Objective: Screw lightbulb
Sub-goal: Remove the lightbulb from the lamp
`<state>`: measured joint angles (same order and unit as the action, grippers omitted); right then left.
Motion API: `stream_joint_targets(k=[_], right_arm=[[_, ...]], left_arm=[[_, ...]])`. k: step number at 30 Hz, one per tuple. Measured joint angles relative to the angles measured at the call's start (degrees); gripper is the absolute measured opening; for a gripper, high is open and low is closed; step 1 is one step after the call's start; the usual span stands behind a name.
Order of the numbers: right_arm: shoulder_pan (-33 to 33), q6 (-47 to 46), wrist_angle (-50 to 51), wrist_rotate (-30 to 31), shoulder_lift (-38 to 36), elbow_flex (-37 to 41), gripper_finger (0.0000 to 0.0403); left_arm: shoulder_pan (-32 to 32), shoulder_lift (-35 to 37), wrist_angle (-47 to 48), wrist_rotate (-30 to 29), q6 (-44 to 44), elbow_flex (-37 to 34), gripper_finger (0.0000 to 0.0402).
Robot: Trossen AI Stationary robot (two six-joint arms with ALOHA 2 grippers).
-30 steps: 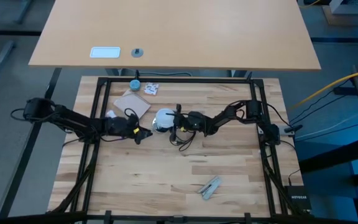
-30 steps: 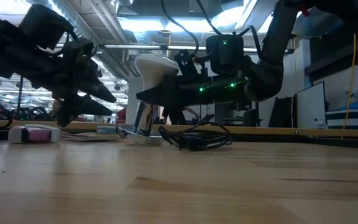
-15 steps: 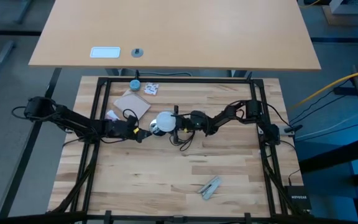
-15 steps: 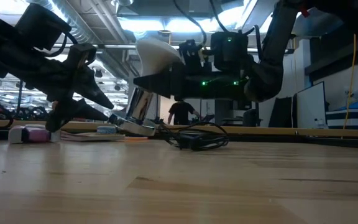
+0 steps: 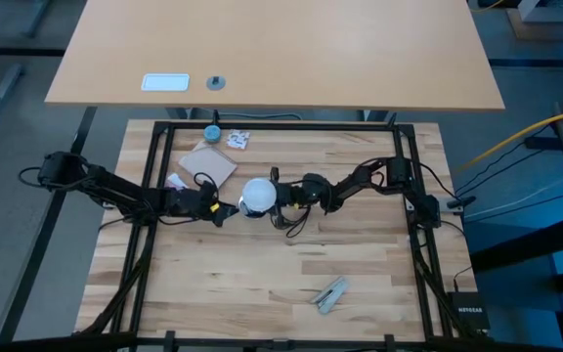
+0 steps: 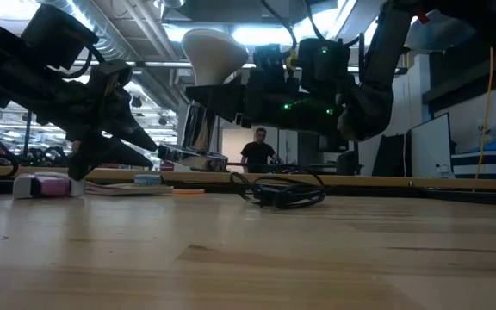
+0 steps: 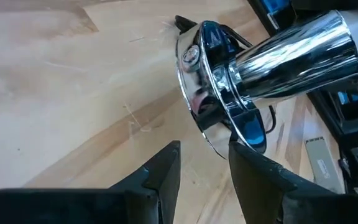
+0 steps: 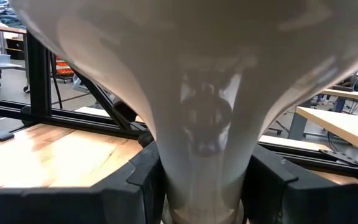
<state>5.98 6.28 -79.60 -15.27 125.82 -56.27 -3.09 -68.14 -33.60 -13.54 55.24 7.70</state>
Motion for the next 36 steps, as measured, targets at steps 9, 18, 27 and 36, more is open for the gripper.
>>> stream_joint_targets(k=[9,18,27,36], right_arm=[[0.00,0.00,0.03,-0.01,0.00,0.00,0.0166],[0.00,0.00,0.03,-0.04,0.00,-0.02,0.0166],[0.00,0.04,0.03,-0.04,-0.04,-0.04,0.0166],[0.04,1.43,-0.82,1.84,-0.30,-0.11,0.0165]], left_arm=[[0.00,0.00,-0.03,-2.11,-7.15,0.00,0.0127],[0.02,-0.04,0.01,-1.72,-13.67,0.00,0.0127],[0.02,-3.48,0.31,-0.61,-5.05,-0.04,0.0193],[-1.47,-4.00,-4.47,0.62,-0.04,-0.13,0.0229]])
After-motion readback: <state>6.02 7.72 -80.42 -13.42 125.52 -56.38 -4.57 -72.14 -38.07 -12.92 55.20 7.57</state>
